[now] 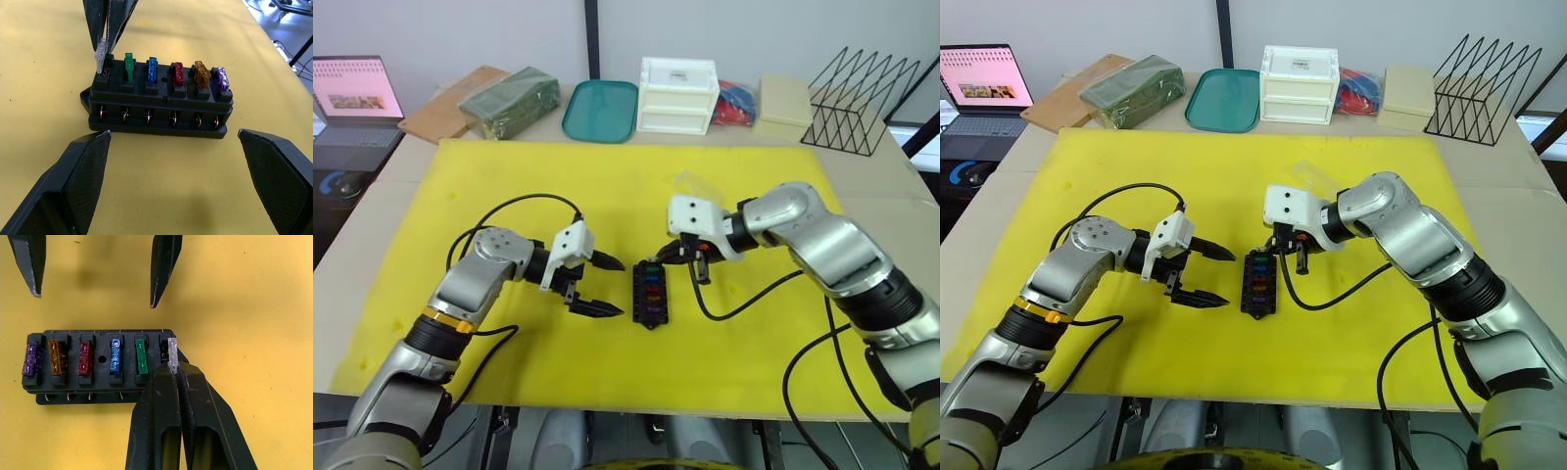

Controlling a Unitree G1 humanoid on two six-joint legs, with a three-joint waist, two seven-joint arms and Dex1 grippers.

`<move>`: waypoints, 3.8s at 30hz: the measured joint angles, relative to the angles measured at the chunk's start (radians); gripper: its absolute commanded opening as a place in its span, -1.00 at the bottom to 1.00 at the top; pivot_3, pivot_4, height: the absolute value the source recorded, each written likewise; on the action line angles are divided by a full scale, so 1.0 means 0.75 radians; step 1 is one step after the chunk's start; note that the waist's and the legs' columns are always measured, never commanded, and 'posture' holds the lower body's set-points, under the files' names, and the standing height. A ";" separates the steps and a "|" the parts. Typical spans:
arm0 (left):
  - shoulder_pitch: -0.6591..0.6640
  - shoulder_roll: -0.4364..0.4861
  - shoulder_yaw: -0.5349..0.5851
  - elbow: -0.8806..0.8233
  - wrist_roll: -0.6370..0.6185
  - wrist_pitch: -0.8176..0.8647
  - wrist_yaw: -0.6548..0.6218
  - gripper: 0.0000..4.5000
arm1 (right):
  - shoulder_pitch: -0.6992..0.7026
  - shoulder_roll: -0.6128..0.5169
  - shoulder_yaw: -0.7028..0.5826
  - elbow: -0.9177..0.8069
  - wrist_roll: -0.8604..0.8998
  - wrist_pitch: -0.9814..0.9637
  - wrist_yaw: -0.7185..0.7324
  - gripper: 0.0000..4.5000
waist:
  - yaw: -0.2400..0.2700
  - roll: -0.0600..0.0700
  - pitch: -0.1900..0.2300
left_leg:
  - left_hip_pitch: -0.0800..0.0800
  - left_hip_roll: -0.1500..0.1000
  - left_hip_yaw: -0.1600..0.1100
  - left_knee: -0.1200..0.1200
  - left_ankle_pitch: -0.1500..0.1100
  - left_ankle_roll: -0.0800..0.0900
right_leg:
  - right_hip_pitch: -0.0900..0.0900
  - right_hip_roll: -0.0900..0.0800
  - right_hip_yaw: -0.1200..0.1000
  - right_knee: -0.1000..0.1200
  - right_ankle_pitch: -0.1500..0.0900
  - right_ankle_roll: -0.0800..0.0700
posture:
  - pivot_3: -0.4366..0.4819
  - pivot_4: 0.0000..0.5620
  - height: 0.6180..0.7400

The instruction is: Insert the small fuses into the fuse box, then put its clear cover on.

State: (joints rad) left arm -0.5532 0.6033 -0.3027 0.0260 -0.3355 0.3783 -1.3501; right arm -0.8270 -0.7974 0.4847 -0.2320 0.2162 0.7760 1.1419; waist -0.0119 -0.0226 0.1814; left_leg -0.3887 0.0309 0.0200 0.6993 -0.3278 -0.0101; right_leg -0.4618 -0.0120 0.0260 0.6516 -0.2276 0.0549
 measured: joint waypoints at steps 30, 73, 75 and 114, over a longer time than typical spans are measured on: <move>0.001 -0.024 0.000 -0.002 0.016 -0.021 0.023 0.98 | -0.051 0.043 0.064 -0.021 -0.108 0.064 0.074 -1.00 | -0.001 0.000 -0.001 | 0.002 0.000 0.000 0.000 0.000 0.000 | 0.000 0.000 0.000 0.003 0.000 0.000 | -0.05 -0.47 1.00; 0.001 -0.046 0.000 -0.001 0.027 -0.026 0.048 1.00 | -0.020 0.059 0.073 -0.144 -0.122 0.200 0.025 -0.41 | -0.001 0.000 -0.002 | 0.005 0.000 0.000 0.000 0.000 0.000 | 0.003 0.000 0.000 0.004 0.000 0.000 | -0.05 -0.47 1.00; 0.001 -0.046 0.000 -0.001 0.028 -0.026 0.049 1.00 | -0.023 0.061 0.072 -0.144 -0.116 0.205 0.025 -0.41 | -0.002 0.000 -0.002 | 0.005 0.000 0.000 0.000 0.000 0.000 | 0.003 0.000 0.000 0.004 0.000 0.000 | -0.05 -0.47 1.00; 0.000 -0.035 0.006 0.001 0.027 -0.057 0.032 1.00 | 0.164 0.084 -0.138 -0.051 0.057 -0.014 -0.004 -0.99 | -0.002 0.000 -0.002 | 0.005 0.000 0.000 0.000 0.000 0.000 | 0.003 0.000 0.000 0.005 0.000 0.000 | -0.05 -0.47 1.00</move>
State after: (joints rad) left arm -0.5532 0.5768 -0.2984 0.0268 -0.3150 0.3357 -1.3262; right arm -0.7040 -0.7344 0.3814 -0.2699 0.2587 0.7653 1.1388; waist -0.0133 -0.0226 0.1801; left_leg -0.3851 0.0305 0.0203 0.6994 -0.3278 -0.0101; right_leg -0.4597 -0.0121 0.0264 0.6550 -0.2276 0.0547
